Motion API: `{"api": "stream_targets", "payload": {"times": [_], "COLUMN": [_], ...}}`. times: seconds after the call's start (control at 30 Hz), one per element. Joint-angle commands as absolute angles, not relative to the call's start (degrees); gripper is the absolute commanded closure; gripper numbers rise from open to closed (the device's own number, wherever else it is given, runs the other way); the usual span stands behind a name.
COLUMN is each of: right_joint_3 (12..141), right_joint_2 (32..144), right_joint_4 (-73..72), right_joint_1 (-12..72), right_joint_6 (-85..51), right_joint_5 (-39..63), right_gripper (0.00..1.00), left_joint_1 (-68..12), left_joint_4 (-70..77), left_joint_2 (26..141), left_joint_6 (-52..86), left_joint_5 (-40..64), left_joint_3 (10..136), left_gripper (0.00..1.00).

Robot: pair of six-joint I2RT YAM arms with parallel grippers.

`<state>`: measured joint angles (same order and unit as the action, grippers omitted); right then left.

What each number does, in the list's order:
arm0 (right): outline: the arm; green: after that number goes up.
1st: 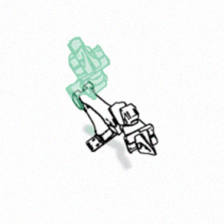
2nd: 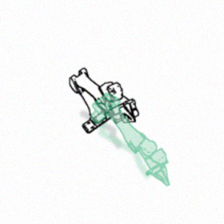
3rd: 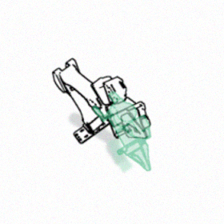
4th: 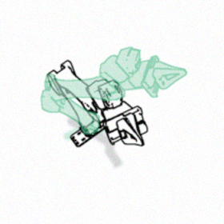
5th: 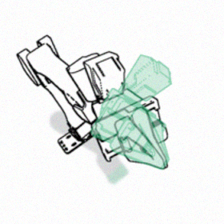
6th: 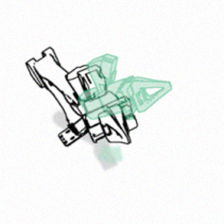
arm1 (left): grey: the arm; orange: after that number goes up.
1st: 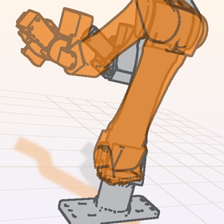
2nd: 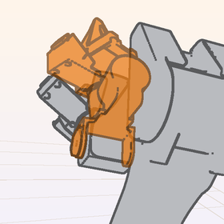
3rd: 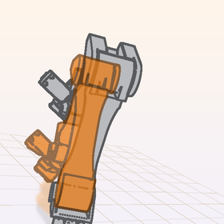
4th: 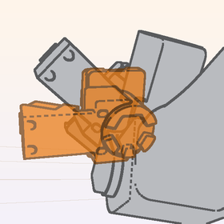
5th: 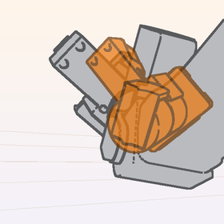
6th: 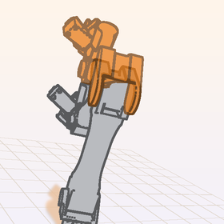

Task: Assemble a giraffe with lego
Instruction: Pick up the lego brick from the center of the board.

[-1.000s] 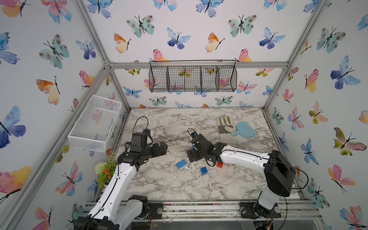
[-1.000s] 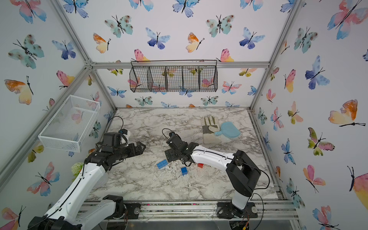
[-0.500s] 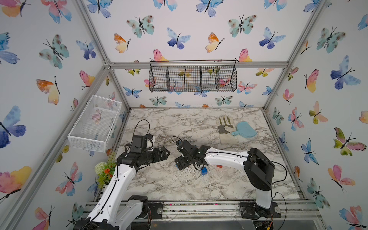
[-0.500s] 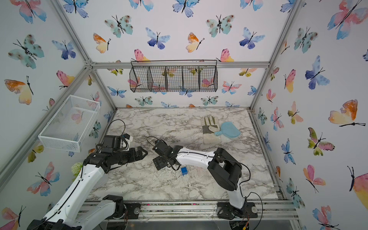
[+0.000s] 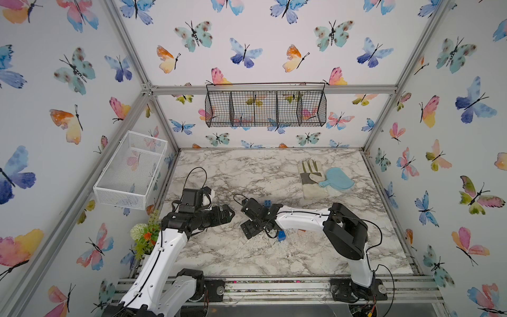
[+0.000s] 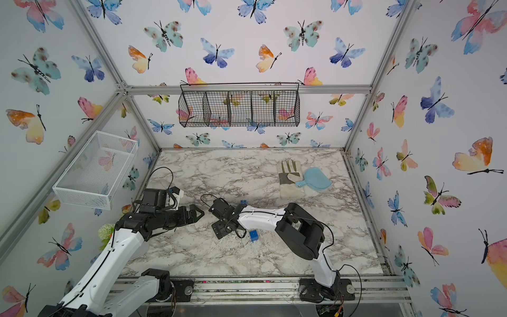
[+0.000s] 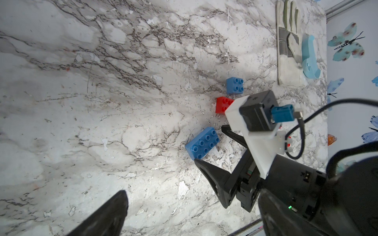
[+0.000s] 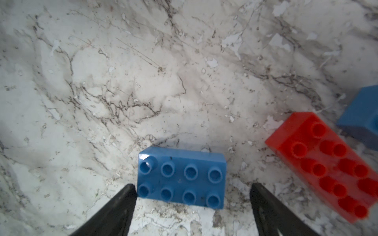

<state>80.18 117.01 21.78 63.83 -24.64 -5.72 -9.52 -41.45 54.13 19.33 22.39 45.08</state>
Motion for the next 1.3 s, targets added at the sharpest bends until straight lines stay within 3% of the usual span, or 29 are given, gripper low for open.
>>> {"api": "stream_targets", "payload": {"times": [0.0,0.37,0.7,0.83,1.27], "right_joint_3": [82.0,82.57,82.1,81.3,76.69], "right_joint_2": [118.95,120.33,120.35,118.67,106.14], "right_joint_4": [22.02,20.69,20.0,20.14,29.91], "right_joint_1": [63.9,63.9,63.9,63.9,63.9], "right_joint_6": [-24.82,-24.15,-24.18,-24.4,-29.31], "right_joint_5": [-6.99,-7.29,-7.69,-8.56,-10.81], "right_gripper": [0.1,0.15,0.29,0.36,0.38], "left_joint_1": [-9.91,-9.91,-9.86,-9.89,-10.08], "left_joint_4": [-42.71,-43.15,-43.23,-42.5,-32.7], "left_joint_2": [54.14,53.96,53.7,54.05,57.83], "left_joint_6": [18.86,18.75,18.6,17.92,17.3], "left_joint_5": [23.79,23.55,23.37,24.09,32.74], "left_joint_3": [44.82,44.74,43.68,43.51,42.98], "left_gripper": [0.02,0.02,0.02,0.02,0.02]}}
